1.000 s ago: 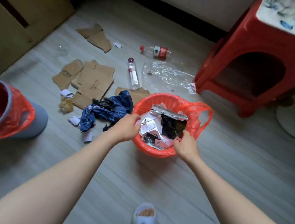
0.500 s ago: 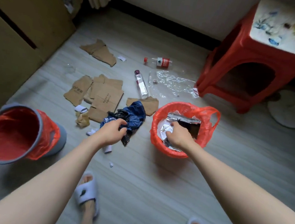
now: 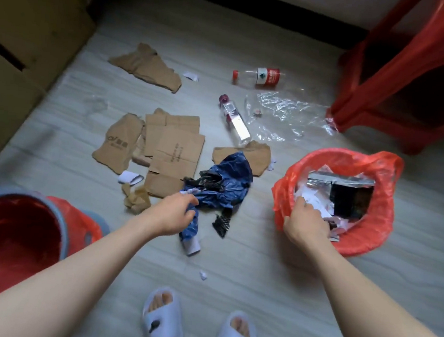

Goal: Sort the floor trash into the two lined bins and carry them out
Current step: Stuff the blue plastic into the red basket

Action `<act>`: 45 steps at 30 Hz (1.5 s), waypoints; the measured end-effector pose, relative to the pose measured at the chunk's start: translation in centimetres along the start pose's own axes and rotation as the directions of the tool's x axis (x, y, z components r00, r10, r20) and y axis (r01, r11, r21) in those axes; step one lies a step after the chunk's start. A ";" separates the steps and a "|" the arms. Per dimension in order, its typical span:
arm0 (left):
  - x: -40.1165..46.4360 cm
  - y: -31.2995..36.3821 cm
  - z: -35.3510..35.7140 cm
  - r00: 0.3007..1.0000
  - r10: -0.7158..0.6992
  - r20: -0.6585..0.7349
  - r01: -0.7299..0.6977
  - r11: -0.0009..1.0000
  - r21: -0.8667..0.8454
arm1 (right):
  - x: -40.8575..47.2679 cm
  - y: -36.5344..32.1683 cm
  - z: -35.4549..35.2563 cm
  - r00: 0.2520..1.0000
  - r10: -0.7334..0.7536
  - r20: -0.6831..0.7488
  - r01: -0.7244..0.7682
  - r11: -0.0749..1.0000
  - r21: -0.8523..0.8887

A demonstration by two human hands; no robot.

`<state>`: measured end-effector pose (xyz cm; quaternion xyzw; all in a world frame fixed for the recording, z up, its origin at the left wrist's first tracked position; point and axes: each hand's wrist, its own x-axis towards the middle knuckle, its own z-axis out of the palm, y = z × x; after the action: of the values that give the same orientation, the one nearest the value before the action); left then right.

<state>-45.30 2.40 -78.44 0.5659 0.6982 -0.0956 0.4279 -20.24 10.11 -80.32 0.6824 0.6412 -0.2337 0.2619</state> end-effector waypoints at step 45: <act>4.1 11.3 4.8 0.201 0.557 -0.806 -0.645 0.694 0.319 | -2.8 2.1 1.5 0.600 0.311 -0.737 0.652 0.344 0.676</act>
<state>-33.04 6.22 -80.30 0.7379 0.5378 0.4053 0.0453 -18.33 6.96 -79.47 0.6450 0.5126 -0.2602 -0.5035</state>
